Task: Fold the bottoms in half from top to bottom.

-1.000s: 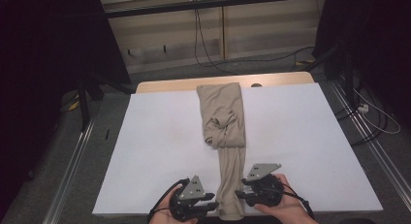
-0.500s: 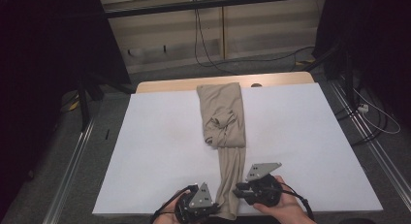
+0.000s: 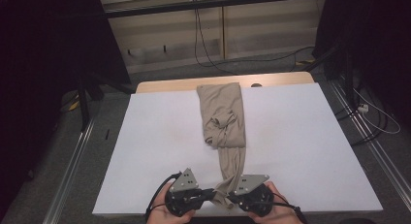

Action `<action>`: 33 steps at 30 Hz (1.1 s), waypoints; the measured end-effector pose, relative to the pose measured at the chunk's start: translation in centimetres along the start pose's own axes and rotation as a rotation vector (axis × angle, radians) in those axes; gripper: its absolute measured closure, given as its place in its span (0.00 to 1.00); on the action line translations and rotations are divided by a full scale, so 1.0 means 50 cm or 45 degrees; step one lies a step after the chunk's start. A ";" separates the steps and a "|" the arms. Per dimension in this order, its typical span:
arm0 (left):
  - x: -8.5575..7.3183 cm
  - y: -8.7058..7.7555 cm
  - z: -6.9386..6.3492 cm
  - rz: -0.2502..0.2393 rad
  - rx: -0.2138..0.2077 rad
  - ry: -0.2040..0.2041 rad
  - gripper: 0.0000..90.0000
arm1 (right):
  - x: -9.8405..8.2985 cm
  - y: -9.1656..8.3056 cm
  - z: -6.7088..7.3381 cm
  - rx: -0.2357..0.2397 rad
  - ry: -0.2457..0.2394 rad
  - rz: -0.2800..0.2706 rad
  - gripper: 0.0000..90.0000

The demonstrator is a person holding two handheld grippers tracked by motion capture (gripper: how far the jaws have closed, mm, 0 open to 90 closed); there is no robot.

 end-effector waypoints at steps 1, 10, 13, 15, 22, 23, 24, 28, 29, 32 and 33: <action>-0.005 -0.004 0.003 0.003 0.013 -0.009 0.98 | -0.004 -0.005 -0.004 0.021 0.018 0.000 1.00; -0.029 -0.013 -0.044 0.054 -0.031 0.012 0.98 | -0.054 -0.106 -0.014 -0.010 0.137 -0.078 1.00; -0.039 -0.011 -0.059 0.100 -0.014 0.043 0.98 | -0.071 -0.114 -0.005 -0.011 0.150 -0.060 1.00; -0.049 -0.007 -0.058 0.143 -0.034 0.028 0.97 | -0.074 -0.114 -0.004 -0.011 0.139 -0.046 1.00; -0.052 0.000 -0.031 0.173 0.023 -0.017 0.74 | -0.084 -0.096 -0.007 0.016 0.128 0.087 0.98; -0.043 0.008 -0.024 0.160 0.053 0.003 0.71 | -0.084 -0.096 -0.008 0.040 0.136 0.093 0.96; -0.038 0.014 -0.018 0.163 0.070 0.021 0.67 | -0.086 -0.098 -0.007 0.054 0.130 0.100 1.00; -0.013 0.060 -0.002 0.191 0.105 0.050 0.54 | -0.087 -0.108 -0.010 0.016 0.158 0.057 0.95; -0.009 0.073 0.000 0.201 0.084 0.084 0.54 | -0.083 -0.110 -0.017 -0.015 0.185 0.031 0.94; -0.002 0.097 -0.004 0.225 0.109 0.149 0.66 | -0.058 -0.095 -0.065 -0.155 0.207 0.009 0.80; -0.001 0.096 -0.008 0.223 0.064 0.126 0.81 | -0.052 -0.086 -0.077 -0.158 0.220 0.020 0.78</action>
Point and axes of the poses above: each handheld gripper's, and its own axes: y roughly forward along the jaws, x roughly out of its top, z roughly to its left, the point moved 1 cm from there along y, roughly forward along the jaws, and after that the axes turned 3 degrees about y, right-handed, at the moved point
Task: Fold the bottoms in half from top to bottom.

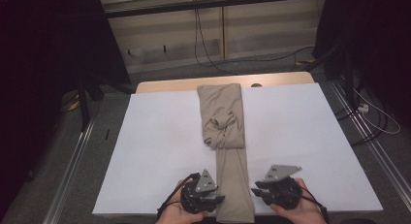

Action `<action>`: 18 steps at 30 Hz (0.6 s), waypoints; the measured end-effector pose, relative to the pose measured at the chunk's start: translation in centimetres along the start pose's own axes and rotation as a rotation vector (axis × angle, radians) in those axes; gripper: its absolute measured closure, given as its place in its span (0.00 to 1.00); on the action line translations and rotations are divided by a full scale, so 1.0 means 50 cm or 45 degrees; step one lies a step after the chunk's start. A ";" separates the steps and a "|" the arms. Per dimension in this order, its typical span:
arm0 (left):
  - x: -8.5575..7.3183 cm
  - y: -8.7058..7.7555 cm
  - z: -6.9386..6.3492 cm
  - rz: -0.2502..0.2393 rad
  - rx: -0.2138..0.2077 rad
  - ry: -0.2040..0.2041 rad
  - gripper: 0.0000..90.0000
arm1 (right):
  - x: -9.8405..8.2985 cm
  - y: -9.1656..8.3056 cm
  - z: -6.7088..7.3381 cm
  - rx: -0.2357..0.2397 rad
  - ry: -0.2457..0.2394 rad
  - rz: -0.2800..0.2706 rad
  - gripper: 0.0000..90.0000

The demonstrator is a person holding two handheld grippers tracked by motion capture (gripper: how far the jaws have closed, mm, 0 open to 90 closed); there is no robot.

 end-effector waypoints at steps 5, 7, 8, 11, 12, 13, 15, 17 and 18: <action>-0.008 -0.011 -0.006 0.012 0.020 -0.016 1.00 | 0.047 0.066 -0.037 -0.048 0.024 -0.022 0.73; -0.015 -0.019 -0.001 0.016 0.017 -0.032 1.00 | 0.057 0.081 -0.040 -0.043 0.030 -0.039 0.78; -0.019 -0.025 0.002 0.016 0.036 -0.041 1.00 | 0.060 0.083 -0.040 -0.037 0.025 -0.037 0.87; -0.026 -0.036 0.011 0.008 0.044 -0.073 1.00 | 0.060 0.080 -0.028 -0.053 0.001 -0.012 1.00; -0.029 -0.041 0.016 0.007 0.046 -0.081 1.00 | 0.059 0.078 -0.025 -0.070 -0.009 0.002 1.00; -0.031 -0.043 0.018 0.003 0.038 -0.093 1.00 | 0.054 0.072 -0.023 -0.075 -0.005 0.006 1.00; -0.034 -0.046 0.022 0.000 0.029 -0.108 1.00 | 0.046 0.063 -0.027 -0.069 0.023 0.010 1.00; -0.037 -0.043 0.019 0.012 0.026 -0.116 0.99 | 0.039 0.053 -0.032 -0.068 0.048 0.014 1.00; -0.038 -0.041 0.019 0.023 0.005 -0.119 0.99 | 0.034 0.048 -0.034 -0.065 0.055 0.028 1.00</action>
Point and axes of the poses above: each handheld gripper's, and its own axes: y roughly forward along the jaws, x roughly out of its top, z roughly to its left, the point moved 1 cm from there along y, roughly forward along the jaws, and after that the axes turned 3 degrees about y, right-handed, at the moved point
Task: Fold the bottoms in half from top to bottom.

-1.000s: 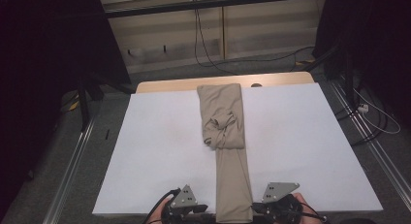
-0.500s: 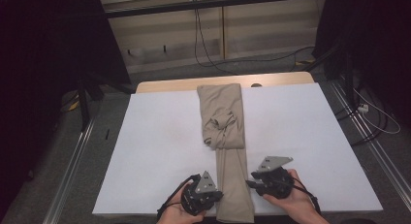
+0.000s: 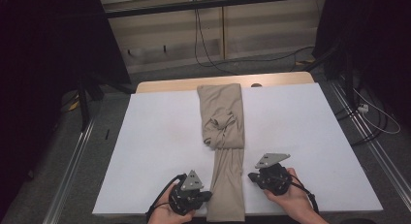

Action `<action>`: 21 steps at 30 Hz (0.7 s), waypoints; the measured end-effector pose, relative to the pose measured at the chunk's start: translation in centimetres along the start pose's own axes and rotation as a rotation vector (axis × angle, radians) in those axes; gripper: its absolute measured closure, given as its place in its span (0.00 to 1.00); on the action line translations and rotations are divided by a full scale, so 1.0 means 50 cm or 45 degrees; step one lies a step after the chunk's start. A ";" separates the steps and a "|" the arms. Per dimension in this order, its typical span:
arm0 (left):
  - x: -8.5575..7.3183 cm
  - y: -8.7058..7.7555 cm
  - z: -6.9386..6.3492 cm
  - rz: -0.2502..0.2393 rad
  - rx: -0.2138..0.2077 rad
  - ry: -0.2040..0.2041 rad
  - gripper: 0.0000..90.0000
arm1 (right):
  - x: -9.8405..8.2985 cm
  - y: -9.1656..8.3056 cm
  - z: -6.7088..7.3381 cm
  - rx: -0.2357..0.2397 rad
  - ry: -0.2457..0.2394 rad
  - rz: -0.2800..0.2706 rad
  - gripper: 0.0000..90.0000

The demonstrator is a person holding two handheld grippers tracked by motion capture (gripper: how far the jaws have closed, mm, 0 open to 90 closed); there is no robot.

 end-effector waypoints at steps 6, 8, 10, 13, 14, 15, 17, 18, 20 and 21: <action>0.018 -0.004 0.016 -0.029 0.022 -0.031 0.66 | 0.022 -0.017 -0.022 0.018 0.039 -0.101 0.89; 0.044 -0.004 0.047 -0.068 0.096 -0.017 0.58 | 0.052 -0.011 -0.042 0.020 0.023 -0.141 0.85; 0.076 0.001 0.088 -0.122 0.163 -0.031 0.57 | 0.087 0.003 -0.070 0.000 0.042 -0.179 0.84; 0.127 0.022 0.156 -0.185 0.226 -0.076 0.58 | 0.143 0.032 -0.110 -0.027 0.066 -0.229 0.83; 0.143 0.031 0.176 -0.204 0.252 -0.083 0.59 | 0.159 0.044 -0.123 -0.034 0.086 -0.236 0.82; 0.158 0.041 0.195 -0.228 0.274 -0.096 0.60 | 0.173 0.058 -0.134 -0.050 0.102 -0.236 0.81; 0.184 0.062 0.226 -0.232 0.286 -0.102 0.60 | 0.196 0.087 -0.157 -0.073 0.134 -0.221 0.81; 0.194 0.073 0.238 -0.236 0.298 -0.126 0.59 | 0.206 0.100 -0.165 -0.082 0.144 -0.211 0.81; 0.209 0.093 0.254 -0.254 0.304 -0.136 0.57 | 0.221 0.121 -0.180 -0.113 0.156 -0.203 0.80; 0.214 0.104 0.259 -0.234 0.309 -0.135 0.57 | 0.225 0.130 -0.187 -0.104 0.173 -0.196 0.79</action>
Point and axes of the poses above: each handheld gripper's, and its own axes: y roughly forward along the jaws, x roughly out of its top, z roughly to its left, the point moved 1 cm from there along y, roughly forward along the jaws, and after that the axes turned 3 degrees about y, right-handed, at the moved point
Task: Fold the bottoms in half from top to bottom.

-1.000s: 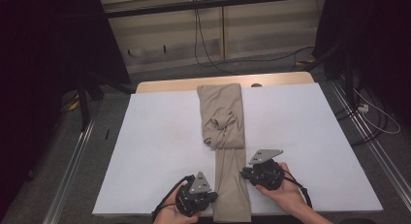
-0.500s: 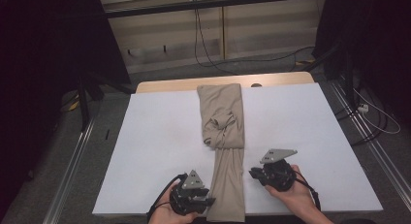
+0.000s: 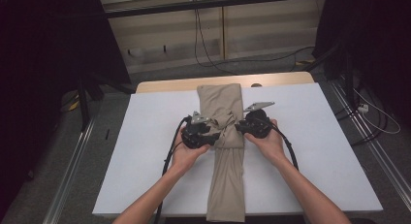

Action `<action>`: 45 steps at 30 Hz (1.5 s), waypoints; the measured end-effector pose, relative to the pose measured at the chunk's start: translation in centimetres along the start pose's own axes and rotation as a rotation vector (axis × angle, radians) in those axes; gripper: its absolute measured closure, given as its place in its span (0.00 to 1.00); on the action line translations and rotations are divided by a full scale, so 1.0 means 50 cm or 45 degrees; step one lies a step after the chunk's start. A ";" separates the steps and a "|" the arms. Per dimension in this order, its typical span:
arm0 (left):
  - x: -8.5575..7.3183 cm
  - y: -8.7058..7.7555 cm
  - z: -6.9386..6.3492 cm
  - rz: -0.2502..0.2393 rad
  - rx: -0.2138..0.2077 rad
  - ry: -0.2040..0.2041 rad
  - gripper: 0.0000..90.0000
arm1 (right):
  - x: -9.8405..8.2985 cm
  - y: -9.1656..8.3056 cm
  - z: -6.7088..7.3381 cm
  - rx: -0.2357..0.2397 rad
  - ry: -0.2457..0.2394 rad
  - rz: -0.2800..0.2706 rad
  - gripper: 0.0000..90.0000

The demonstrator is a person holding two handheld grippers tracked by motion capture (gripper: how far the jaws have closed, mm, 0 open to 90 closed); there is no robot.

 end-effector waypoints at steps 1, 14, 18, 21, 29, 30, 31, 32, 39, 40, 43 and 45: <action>0.001 0.012 0.003 0.021 -0.004 -0.011 0.55 | 0.002 0.009 -0.004 0.006 0.008 0.012 0.77; -0.001 -0.012 0.019 -0.013 -0.056 -0.081 0.97 | 0.005 0.005 0.004 0.038 -0.017 -0.008 1.00; -0.002 -0.044 0.013 -0.067 -0.103 -0.088 0.97 | 0.014 -0.047 0.011 0.083 -0.016 -0.089 1.00; -0.013 -0.062 -0.003 -0.082 -0.142 -0.072 0.96 | 0.003 -0.083 0.023 0.126 -0.016 -0.124 1.00; -0.072 -0.098 -0.065 -0.013 -0.228 0.066 0.97 | -0.102 -0.140 0.070 0.161 -0.072 -0.040 1.00; -0.080 -0.102 -0.072 0.007 -0.236 0.076 0.97 | -0.115 -0.143 0.076 0.146 -0.082 -0.019 1.00; -0.088 -0.106 -0.080 0.010 -0.232 0.089 0.97 | -0.127 -0.145 0.081 0.155 -0.084 0.001 1.00; -0.097 -0.109 -0.087 0.018 -0.246 0.100 0.97 | -0.138 -0.147 0.085 0.177 -0.078 0.019 1.00; -0.141 -0.119 -0.114 0.105 -0.283 0.122 0.90 | -0.177 -0.149 0.104 0.199 -0.111 0.111 0.90; -0.134 -0.118 -0.113 0.086 -0.268 0.110 0.81 | -0.175 -0.150 0.104 0.197 -0.108 0.103 0.89; -0.099 -0.101 -0.102 0.034 -0.224 0.102 0.67 | -0.151 -0.151 0.096 0.194 -0.115 0.050 0.88; -0.072 -0.077 -0.091 0.005 -0.202 0.077 0.56 | -0.129 -0.142 0.075 0.161 -0.076 0.019 0.90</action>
Point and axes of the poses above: each handheld gripper's, and its own axes: y roughly forward along the jaws, x roughly out of its top, z roughly to its left, the point moved 1 cm from there along y, roughly forward along the jaws, and after that the axes turned 3 degrees about y, right-handed, at the moved point
